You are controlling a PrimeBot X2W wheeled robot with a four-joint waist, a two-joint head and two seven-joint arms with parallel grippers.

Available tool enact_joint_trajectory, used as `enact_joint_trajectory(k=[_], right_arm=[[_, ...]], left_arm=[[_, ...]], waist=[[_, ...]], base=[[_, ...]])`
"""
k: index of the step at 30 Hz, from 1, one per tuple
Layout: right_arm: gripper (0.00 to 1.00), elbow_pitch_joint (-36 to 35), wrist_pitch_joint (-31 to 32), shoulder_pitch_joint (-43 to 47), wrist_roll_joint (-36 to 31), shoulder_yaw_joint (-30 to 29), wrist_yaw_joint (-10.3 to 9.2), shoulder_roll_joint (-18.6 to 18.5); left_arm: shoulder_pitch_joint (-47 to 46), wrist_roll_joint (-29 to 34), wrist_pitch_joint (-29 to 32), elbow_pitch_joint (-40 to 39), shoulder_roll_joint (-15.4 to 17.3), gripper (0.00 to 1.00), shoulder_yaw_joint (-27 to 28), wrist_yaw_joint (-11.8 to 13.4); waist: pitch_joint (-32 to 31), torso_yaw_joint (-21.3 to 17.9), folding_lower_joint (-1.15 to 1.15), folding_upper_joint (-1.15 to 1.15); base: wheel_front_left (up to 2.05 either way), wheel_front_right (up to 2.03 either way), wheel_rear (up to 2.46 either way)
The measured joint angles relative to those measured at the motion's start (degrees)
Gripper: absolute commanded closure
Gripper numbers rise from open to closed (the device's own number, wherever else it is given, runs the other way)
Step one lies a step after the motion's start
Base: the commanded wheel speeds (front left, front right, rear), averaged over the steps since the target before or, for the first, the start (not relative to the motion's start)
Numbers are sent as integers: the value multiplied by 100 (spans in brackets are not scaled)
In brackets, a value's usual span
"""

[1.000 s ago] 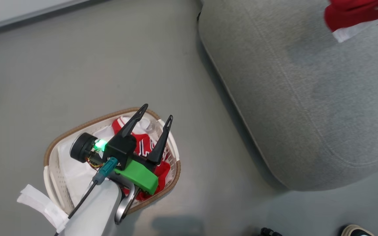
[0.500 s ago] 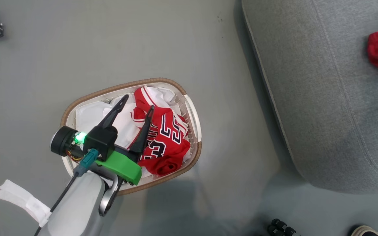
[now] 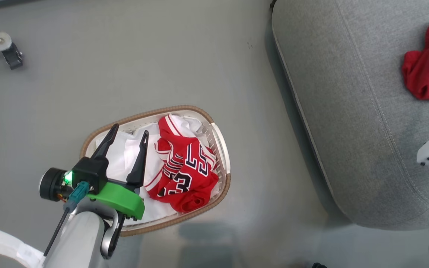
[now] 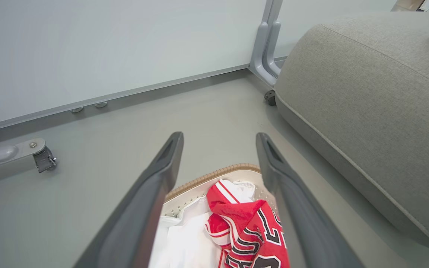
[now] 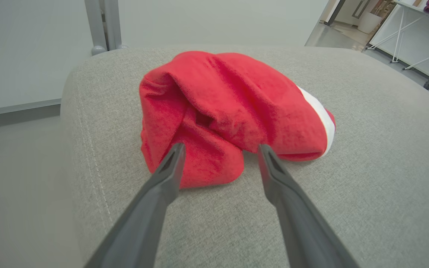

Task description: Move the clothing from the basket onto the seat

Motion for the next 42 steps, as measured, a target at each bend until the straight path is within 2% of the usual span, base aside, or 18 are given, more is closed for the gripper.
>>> enact_joint_trajectory(k=[8, 15, 23, 26, 28, 35, 42], right_arm=[[0, -615, 0, 912, 690, 1155, 0, 59], [0, -848, 0, 1006, 975, 1969, 0, 210], [0, -760, -1, 853, 1120, 2575, 0, 356], [0, -703, -1, 853, 1592, 2851, 0, 361], [0, -662, 0, 884, 1646, 3064, 0, 363], [0, -619, 0, 1302, 1749, 3215, 0, 370], [0, -784, -1, 1839, 1444, 3173, 0, 364]], left_arm=[[385, 158, 0, -44, -337, 0, 554, 0], [609, 364, 0, -33, -558, 0, 1161, 1], [634, 550, 0, 21, -673, 0, 1775, 1], [655, 683, 0, 70, -687, 0, 1958, 1], [658, 727, 0, 76, -699, 0, 2048, 1], [1003, 822, 0, 152, -767, 0, 2227, 1], [1485, 858, 0, 155, -847, 0, 2230, 1]], waist=[[-488, 172, 0, 0], [-812, 565, 0, 0], [-1115, 1058, -1, 0], [-1264, 1199, -1, 0], [-1347, 1277, -1, 0], [-1704, 1422, -1, 0], [-2059, 1442, -1, 0]], base=[[0, 0, 0], [0, 0, 0], [0, 0, 0], [0, 0, 0], [0, 0, 0], [0, 0, 0], [0, 0, 0]])
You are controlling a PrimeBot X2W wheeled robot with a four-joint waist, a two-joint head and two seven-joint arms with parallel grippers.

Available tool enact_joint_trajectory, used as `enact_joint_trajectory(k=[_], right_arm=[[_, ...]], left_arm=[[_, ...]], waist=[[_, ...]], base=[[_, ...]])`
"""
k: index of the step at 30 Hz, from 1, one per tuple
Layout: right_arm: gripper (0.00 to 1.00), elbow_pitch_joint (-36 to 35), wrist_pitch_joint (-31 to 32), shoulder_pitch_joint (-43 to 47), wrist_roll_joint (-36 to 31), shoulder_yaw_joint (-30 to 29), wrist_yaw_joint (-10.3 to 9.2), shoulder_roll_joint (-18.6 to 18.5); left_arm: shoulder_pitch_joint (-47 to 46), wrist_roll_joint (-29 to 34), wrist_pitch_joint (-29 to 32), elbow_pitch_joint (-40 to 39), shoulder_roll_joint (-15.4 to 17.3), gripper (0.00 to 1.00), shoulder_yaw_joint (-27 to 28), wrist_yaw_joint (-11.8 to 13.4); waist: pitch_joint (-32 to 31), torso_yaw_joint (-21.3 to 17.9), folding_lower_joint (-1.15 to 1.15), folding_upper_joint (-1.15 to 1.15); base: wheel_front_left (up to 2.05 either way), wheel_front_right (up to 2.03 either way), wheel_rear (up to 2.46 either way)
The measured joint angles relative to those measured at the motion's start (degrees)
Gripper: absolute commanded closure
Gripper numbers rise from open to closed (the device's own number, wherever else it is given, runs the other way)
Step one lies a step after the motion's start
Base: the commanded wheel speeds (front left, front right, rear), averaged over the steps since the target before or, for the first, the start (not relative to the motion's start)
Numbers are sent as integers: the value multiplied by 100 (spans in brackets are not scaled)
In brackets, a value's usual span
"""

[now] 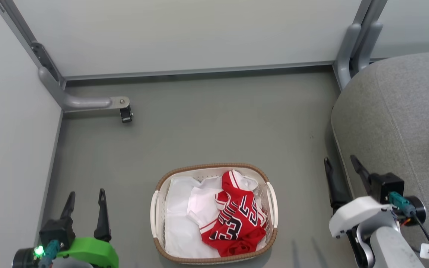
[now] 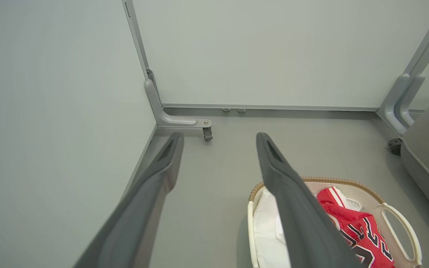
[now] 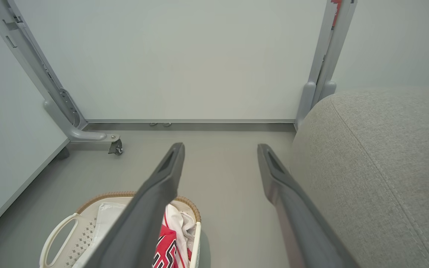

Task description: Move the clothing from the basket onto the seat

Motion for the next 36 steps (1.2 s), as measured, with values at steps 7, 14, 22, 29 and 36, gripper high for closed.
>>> enact_joint_trajectory(k=[7, 14, 22, 29, 36], right_arm=[[0, 27, 0, 383, 37, -11, 0, 4], [0, 57, 1, 420, 51, 9, 0, 4], [0, 9, 1, 292, 73, 147, 0, 4], [0, -289, 1, -136, 118, 386, 0, 3], [0, -711, 1, -600, 232, 568, 0, 3]], left_arm=[[325, -179, 0, -22, -13, 0, -172, 91], [344, -231, 0, -34, -20, 0, -388, 116], [318, -338, 0, -11, -20, 0, -626, 107], [-12, -502, 0, 69, -20, 0, -967, 56], [-578, -522, 0, 278, -24, 0, -1366, 21]], waist=[[-287, -21, 0, 0], [-273, -53, 0, 0], [-147, -141, 0, 0], [224, -330, 0, 0], [772, -649, 0, 0]], base=[[0, 0, 0], [0, 0, 0], [0, 0, 0], [0, 0, 0], [0, 0, 0]])
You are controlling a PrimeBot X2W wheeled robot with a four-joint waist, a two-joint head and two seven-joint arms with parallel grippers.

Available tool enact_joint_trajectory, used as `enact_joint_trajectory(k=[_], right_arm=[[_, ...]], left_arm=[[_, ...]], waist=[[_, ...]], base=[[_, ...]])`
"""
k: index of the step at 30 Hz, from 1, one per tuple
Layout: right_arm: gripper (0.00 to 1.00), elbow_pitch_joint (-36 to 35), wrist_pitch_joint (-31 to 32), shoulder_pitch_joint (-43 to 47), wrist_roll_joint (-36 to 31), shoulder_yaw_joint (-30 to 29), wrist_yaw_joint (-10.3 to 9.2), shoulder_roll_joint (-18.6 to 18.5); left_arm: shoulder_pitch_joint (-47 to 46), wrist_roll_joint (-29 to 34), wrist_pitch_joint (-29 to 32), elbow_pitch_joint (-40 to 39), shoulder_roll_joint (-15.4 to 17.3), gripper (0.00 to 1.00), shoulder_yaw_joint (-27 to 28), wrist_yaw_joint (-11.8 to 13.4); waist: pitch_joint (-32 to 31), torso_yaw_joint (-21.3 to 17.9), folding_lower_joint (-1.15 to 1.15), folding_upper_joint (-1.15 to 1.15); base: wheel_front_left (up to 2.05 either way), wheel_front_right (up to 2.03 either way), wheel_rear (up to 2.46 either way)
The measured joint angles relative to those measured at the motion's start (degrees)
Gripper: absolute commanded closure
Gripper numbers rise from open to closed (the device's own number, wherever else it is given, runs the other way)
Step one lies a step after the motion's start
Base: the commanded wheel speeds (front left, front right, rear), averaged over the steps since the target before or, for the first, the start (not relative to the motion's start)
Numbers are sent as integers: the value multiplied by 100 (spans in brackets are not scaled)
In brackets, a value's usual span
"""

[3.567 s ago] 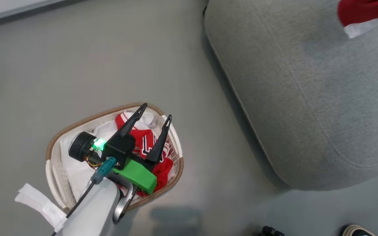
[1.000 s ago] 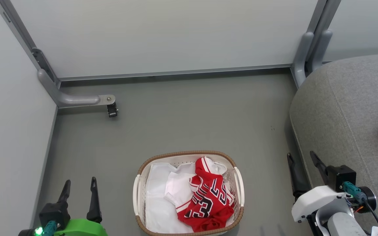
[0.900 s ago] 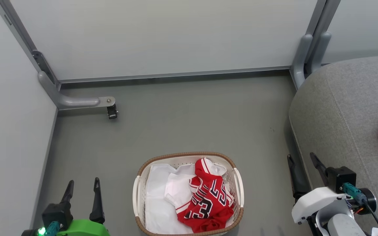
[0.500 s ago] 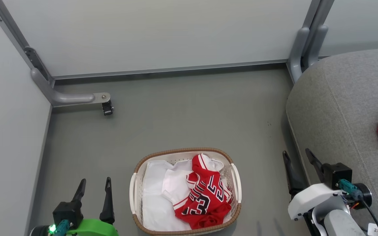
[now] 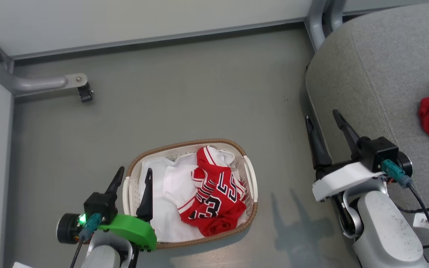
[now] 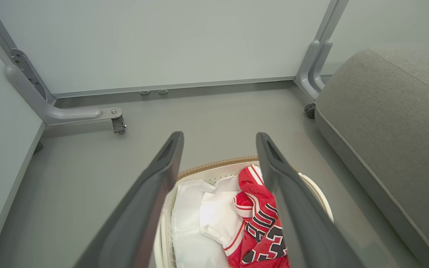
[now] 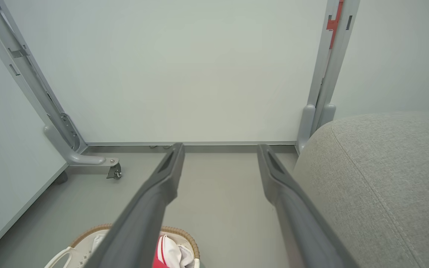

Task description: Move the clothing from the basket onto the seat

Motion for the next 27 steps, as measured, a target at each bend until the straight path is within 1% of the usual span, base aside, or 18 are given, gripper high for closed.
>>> enact_joint_trajectory(k=[4, 6, 18, 21, 23, 27], right_arm=[[0, -247, 0, -202, 56, 0, 0, -2], [0, -385, 0, -313, 109, -21, 0, -7], [0, -989, -1, -712, 459, -78, 0, -8], [0, -1113, 0, -756, 546, -36, 0, -7], [0, -1199, -1, -793, 578, -38, 0, -7], [0, -1321, -1, -812, 650, -37, 0, -8]], left_arm=[[-354, 27, 0, 111, 3, 0, -282, -14], [-567, 18, 1, 177, 55, 0, -498, -15], [-1534, -268, 0, 589, 645, 0, -1357, -22], [-1739, -442, -1, 879, 797, 0, -1630, -22], [-1884, -743, 1, 1209, 883, 0, -1938, -22], [-2265, -1194, 2, 1611, 982, 0, -2497, -22]], waist=[[344, -189, 0, 0], [549, -293, 0, 0], [1640, -911, 0, 0], [1880, -1067, 1, 0], [2045, -1170, 1, 0], [2335, -1318, 1, 0]], base=[[0, 0, 0], [0, 0, 0], [0, 0, 0], [0, 0, 0], [0, 0, 0], [0, 0, 0]])
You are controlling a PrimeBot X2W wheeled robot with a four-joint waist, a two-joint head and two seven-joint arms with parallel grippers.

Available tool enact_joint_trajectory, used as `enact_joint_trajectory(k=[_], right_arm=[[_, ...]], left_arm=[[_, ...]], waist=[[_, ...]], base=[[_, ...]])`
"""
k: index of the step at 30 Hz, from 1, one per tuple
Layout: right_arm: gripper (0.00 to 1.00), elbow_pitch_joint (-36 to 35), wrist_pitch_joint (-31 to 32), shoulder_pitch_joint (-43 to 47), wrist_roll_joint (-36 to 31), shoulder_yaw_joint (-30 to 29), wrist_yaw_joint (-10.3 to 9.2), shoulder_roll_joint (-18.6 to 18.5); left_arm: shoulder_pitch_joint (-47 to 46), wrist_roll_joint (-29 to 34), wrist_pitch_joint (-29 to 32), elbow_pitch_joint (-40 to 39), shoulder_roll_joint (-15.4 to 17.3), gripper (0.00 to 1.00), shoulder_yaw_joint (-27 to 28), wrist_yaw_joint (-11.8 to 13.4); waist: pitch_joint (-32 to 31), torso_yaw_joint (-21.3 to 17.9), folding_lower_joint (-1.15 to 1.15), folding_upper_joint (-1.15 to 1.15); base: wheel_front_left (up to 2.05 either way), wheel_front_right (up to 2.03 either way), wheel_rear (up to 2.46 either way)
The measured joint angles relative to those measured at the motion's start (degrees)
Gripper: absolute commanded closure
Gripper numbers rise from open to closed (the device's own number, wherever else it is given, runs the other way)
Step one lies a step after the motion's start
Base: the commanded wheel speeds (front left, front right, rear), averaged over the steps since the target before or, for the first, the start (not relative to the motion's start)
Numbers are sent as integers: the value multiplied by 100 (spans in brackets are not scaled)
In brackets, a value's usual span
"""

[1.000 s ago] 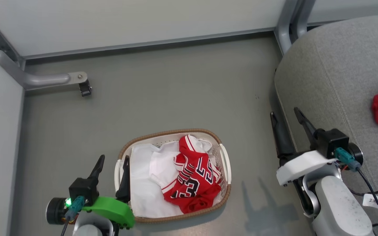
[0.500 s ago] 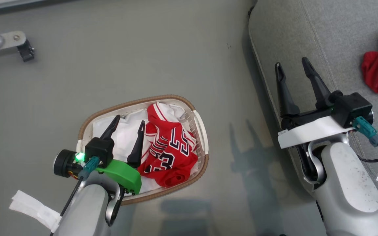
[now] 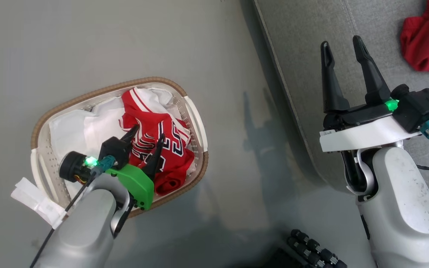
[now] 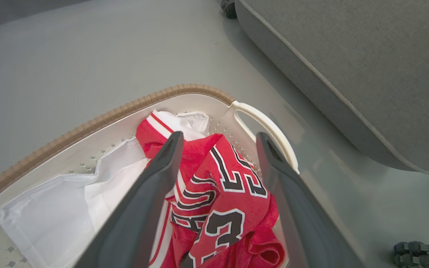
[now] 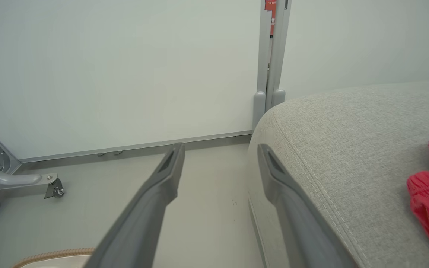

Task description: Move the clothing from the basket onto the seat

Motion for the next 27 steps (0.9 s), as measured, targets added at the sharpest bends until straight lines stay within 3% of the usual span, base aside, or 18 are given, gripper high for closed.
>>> enact_joint_trajectory(k=[5, 13, 27], right_arm=[[0, -90, 1, -2, 115, 20, 0, 2], [0, -134, 1, -2, 232, 47, 0, 2], [0, -166, 1, 1, 338, 152, 0, 2]], left_arm=[[-504, -512, 0, 554, 138, 0, -573, 0], [-1072, -1272, 0, 1079, 89, 0, -1381, 0], [-1707, -1694, 353, 2093, -41, 0, -2172, 0]], waist=[[371, -135, 0, 0], [794, -302, 0, 0], [1080, -451, 0, 0]], base=[[0, 0, 0], [0, 0, 0], [0, 0, 0]])
